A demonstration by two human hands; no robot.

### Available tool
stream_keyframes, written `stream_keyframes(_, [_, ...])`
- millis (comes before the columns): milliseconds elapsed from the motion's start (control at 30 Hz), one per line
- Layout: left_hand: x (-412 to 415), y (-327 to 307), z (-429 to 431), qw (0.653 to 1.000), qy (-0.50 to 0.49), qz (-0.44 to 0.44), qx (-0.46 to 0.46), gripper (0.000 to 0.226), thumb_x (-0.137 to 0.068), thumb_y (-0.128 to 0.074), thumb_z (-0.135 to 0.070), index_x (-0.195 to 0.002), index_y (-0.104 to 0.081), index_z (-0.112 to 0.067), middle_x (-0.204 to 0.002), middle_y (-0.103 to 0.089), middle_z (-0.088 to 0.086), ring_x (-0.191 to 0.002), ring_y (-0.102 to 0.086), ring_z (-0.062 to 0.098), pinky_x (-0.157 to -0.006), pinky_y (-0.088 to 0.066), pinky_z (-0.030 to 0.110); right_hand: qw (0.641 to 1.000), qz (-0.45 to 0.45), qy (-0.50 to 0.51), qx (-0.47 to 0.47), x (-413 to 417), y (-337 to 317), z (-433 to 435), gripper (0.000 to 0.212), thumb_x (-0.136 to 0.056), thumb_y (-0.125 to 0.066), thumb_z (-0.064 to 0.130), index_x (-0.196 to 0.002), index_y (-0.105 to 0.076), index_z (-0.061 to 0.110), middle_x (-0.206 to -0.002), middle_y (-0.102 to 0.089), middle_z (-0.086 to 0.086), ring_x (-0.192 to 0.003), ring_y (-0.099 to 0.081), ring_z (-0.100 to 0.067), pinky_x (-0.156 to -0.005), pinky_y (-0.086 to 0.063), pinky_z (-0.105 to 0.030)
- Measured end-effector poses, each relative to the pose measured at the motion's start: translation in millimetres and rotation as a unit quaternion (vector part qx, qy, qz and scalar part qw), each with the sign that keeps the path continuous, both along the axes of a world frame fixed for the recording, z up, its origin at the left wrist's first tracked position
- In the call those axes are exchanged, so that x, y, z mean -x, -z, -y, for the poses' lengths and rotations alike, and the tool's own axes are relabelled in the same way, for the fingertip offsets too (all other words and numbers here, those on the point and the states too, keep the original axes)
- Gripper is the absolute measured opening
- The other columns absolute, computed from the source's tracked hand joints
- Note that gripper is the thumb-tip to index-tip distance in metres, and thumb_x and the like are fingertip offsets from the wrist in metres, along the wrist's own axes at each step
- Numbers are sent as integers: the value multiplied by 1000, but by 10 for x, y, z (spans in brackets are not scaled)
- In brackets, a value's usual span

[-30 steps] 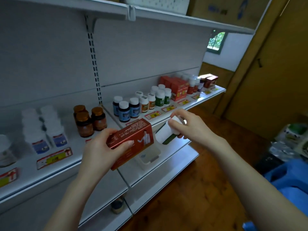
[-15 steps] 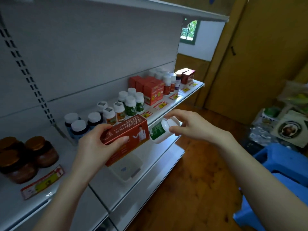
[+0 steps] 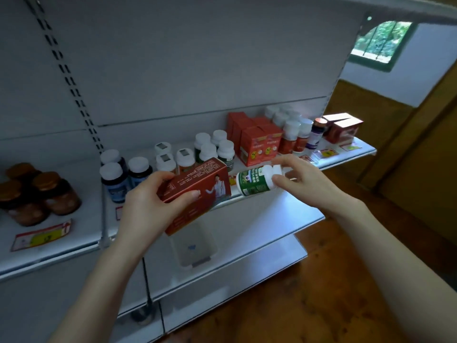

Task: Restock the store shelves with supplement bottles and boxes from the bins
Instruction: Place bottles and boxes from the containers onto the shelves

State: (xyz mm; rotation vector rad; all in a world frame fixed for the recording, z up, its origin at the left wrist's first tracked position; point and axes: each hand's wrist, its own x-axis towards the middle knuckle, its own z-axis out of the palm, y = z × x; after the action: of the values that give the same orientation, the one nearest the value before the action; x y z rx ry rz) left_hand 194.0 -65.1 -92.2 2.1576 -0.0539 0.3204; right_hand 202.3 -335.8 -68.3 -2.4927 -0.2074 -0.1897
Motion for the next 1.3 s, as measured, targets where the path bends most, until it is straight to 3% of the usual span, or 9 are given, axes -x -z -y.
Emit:
stream_keyframes(100, [19, 15, -17, 999, -36, -4, -1, 46, -66, -77, -40, -106, -61, -23, -92, -60, -11, -82, -56, 5, -68, -39, 16, 1000, -11, -7, -27, -144, 33, 67, 33, -83, -62, 12, -115, -60, 16, -95, -58, 1, -93, -59, -20, -85, -46, -30])
stream_keyframes(267, [-20, -30, -16, 997, -71, 7, -3, 39, -68, -77, -38, -100, -55, -30, -81, -48, -29, -73, -48, -12, -62, -36, 8, 998, -14, -23, -50, -379, 42, 150, 25, -82, -64, 14, -105, -62, 24, -84, -55, 15, -72, -58, -12, -64, -40, -12])
stream_keyframes(467, [-231, -41, 53, 996, -82, 16, 8, 49, -67, -77, -40, -109, -62, -21, -83, -53, -24, -75, -50, -11, -61, -36, 6, 990, -27, -72, -121, -506, 15, 165, 30, -82, -60, 3, -88, -56, 32, -83, -56, 11, -67, -59, -31, -63, -47, -36])
stream_keyframes(600, [-337, -91, 76, 997, -78, 27, 10, 51, -66, -77, -41, -110, -62, -20, -88, -57, -14, -74, -50, -11, -57, -37, 2, 991, 10, -73, -110, -613, 8, 193, 11, -86, -60, 20, -80, -54, 27, -73, -55, 19, -68, -50, -31, -65, -40, -33])
stream_keyframes(733, [-390, -134, -39, 994, -101, 37, 5, 47, -68, -78, -38, -108, -64, -18, -88, -58, -9, -72, -53, -3, -62, -38, 5, 993, 45, -64, -90, -762, -34, 111, 3, -91, -55, 21, -91, -53, 23, -79, -54, 17, -75, -52, -15, -70, -39, -28])
stream_keyframes(867, [-377, -167, -149, 991, -121, 36, 33, 45, -68, -78, -36, -108, -63, -21, -89, -59, -7, -82, -58, 11, -76, -49, 30, 994, 75, -36, -77, -908, -51, -31, 14, -91, -54, 23, -104, -56, 17, -93, -60, 1, -88, -57, -17, -78, -44, -28])
stream_keyframes(1000, [-392, -203, -209, 990, -134, 40, 16, 46, -67, -77, -38, -107, -63, -20, -87, -59, -11, -77, -57, 5, -71, -43, 24, 991, 87, -24, -102, -1093, -69, -129, 23, -89, -57, 25, -109, -61, 14, -96, -65, -2, -89, -59, -18, -78, -46, -31])
stream_keyframes(1167, [-456, -226, -174, 985, -165, 50, -14, 48, -66, -77, -41, -107, -65, -17, -89, -62, -6, -80, -58, 10, -66, -42, 18, 979, 97, -48, -170, -1427, -152, -264, 26, -89, -59, 17, -115, -60, 19, -102, -60, 7, -94, -56, -8, -75, -44, -9])
stream_keyframes(1300, [-510, -260, -122, 980, -192, 58, -8, 49, -66, -77, -41, -107, -64, -18, -87, -60, -8, -74, -54, -4, -64, -42, 16, 977, 100, -78, -173, -1757, -266, -380, 32, -88, -60, 16, -119, -60, 20, -113, -59, 3, -99, -55, -8, -84, -45, -16])
